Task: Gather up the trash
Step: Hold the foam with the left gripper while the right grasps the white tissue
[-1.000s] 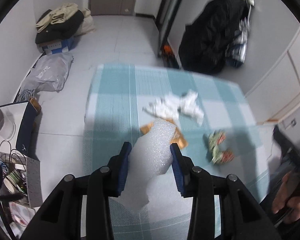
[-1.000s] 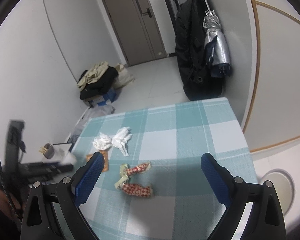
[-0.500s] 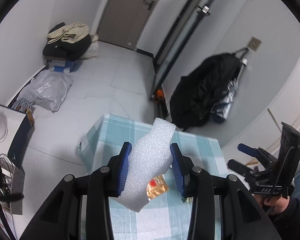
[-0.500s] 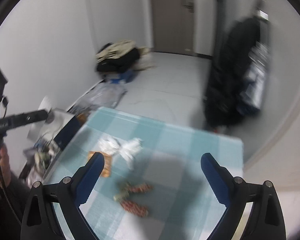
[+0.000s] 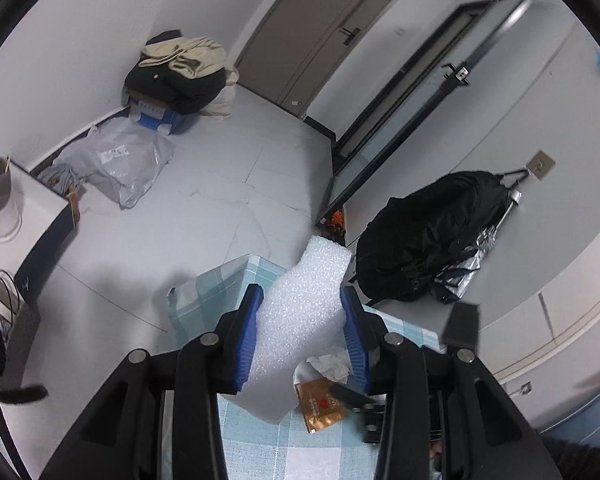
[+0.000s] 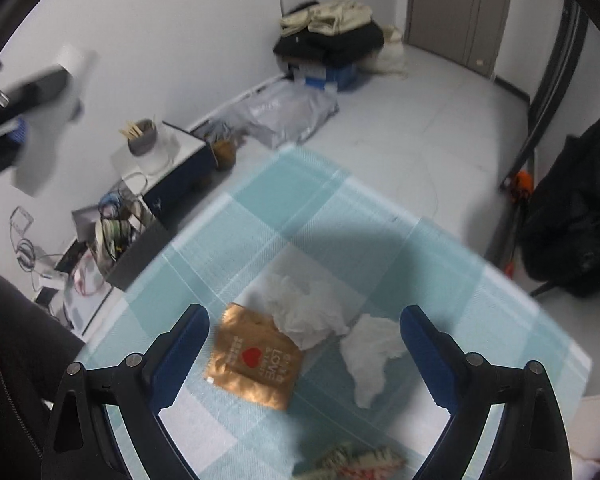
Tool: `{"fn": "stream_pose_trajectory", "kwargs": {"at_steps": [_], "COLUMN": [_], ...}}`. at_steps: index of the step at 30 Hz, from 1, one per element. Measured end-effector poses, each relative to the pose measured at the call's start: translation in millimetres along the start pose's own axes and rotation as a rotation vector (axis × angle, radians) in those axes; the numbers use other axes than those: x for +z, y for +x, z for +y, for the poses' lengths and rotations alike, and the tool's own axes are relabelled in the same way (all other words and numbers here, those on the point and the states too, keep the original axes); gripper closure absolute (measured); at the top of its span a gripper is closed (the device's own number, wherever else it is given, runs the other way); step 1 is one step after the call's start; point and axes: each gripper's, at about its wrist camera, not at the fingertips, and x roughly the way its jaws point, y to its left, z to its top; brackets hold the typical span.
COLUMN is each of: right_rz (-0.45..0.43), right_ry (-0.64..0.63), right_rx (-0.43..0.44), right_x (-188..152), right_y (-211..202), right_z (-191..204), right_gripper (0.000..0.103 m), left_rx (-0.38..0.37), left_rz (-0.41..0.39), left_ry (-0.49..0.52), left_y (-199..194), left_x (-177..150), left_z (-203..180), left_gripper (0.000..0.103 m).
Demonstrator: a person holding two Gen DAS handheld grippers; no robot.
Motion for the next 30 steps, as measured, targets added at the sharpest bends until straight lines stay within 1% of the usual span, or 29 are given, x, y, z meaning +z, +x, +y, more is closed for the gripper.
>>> {"fn": "stream_pose_trajectory", "kwargs": {"at_steps": [3, 5, 8, 11, 13, 14, 16, 19, 20, 22, 27, 30], "right_rz": [0.009, 0.017, 0.042, 0.048, 0.045, 0.043, 0.044, 0.042, 0.039, 0.030, -0.003, -0.041], "right_ry": [-0.010, -0.039, -0.074, -0.114, -0.127, -0.128, -0.128, -0.125, -0.117, -0.104, -0.076, -0.053], "right_rx": [-0.011, -0.031, -0.058, -0.099, -0.097, -0.093, -0.090, -0.098, -0.089, -0.072, -0.050, -0.027], "right_x": [0.1, 0.1, 1.9, 3.3, 3.5, 3.8, 4.3, 3.1, 2.5, 2.0, 1.8, 1.2], "right_y": [13.1, 20.6, 28.4, 33.8, 33.8, 33.2, 31.7, 29.1, 27.4, 25.6, 10.9, -4.4], "right_z": [3.9, 9.3, 11.2, 16.4, 18.7, 19.1, 18.6, 17.7, 16.2, 15.1, 11.0, 9.4], "right_gripper": [0.008, 0.010, 0.018, 0.027, 0.040, 0.043, 0.059, 0.068, 0.069, 0.076, 0.079, 0.080], "left_rx": [0.008, 0.004, 0.004, 0.003, 0.002, 0.003, 0.003, 0.004, 0.004, 0.005, 0.010, 0.010], "left_rz": [0.008, 0.009, 0.007, 0.004, 0.008, 0.011, 0.014, 0.016, 0.017, 0.018, 0.028, 0.026], "left_ry": [-0.009, -0.016, -0.023, -0.037, -0.046, -0.050, -0.053, -0.056, -0.055, -0.055, -0.036, -0.031], "left_y": [0.3, -0.2, -1.8, -2.5, -1.5, -0.9, -0.4, -0.5, -0.1, -0.1, 1.8, 2.5], "left_x": [0.9, 2.1, 3.3, 4.3, 4.2, 4.1, 3.7, 4.0, 4.0, 3.9, 4.1, 3.2], "left_z": [2.3, 3.6, 5.0, 5.7, 6.8, 7.3, 8.2, 8.0, 7.8, 7.8, 5.2, 5.4], "left_gripper": [0.069, 0.069, 0.069, 0.069, 0.069, 0.069, 0.069, 0.069, 0.069, 0.069, 0.069, 0.069]}}
